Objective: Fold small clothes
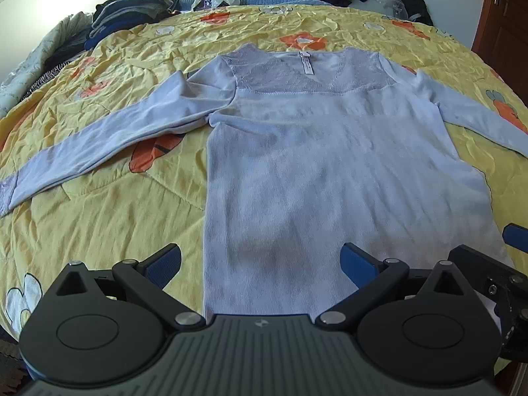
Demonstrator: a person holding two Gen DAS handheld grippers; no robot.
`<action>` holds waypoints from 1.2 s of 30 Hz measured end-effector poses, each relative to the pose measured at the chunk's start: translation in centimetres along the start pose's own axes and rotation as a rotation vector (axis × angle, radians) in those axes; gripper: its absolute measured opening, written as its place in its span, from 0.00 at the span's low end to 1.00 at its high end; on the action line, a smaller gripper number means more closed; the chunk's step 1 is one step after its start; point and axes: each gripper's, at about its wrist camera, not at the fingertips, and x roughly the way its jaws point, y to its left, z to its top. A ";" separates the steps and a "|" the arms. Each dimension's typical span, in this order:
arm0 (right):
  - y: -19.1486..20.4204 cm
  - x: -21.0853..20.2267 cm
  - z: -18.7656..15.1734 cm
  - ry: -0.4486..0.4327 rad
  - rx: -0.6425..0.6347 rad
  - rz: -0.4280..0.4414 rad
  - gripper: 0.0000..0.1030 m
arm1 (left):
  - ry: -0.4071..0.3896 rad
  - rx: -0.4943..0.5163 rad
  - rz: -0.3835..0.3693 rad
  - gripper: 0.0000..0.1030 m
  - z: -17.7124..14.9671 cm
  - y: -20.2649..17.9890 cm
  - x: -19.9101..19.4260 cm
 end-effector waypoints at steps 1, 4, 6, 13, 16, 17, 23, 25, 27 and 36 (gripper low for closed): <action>0.1 0.0 0.1 -0.009 -0.007 0.003 0.99 | -0.003 0.001 0.004 1.00 0.1 0.0 0.0; 0.0 0.0 0.2 -0.029 -0.019 0.004 0.99 | -0.013 0.009 0.003 1.00 0.5 -0.1 0.1; -0.5 0.1 0.5 -0.043 -0.007 -0.007 0.99 | -0.028 0.024 0.000 1.00 0.9 -0.3 0.1; -5.8 -0.2 1.7 -0.123 0.144 -0.016 0.99 | -0.083 0.040 -0.014 1.00 2.9 -1.3 -0.5; -8.8 -0.6 2.0 -0.159 0.208 -0.069 0.99 | -0.086 0.030 -0.023 1.00 3.1 -1.6 -0.5; -10.0 -0.6 2.0 -0.168 0.229 -0.085 0.99 | -0.084 0.030 -0.025 1.00 3.0 -1.7 -0.4; -19.0 -1.0 1.2 -0.284 0.444 -0.226 0.99 | -0.052 0.030 -0.014 1.00 2.5 -1.6 0.3; -22.4 -1.0 0.7 -0.309 0.560 -0.252 0.99 | -0.046 0.022 -0.015 1.00 2.4 -1.5 0.3; -25.2 -1.0 -0.1 -0.349 0.664 -0.262 0.96 | -0.044 0.019 -0.014 1.00 2.4 -1.4 0.4; -31.5 1.0 0.5 -0.517 0.802 -0.333 0.74 | -0.041 0.049 -0.004 1.00 2.1 -1.8 0.5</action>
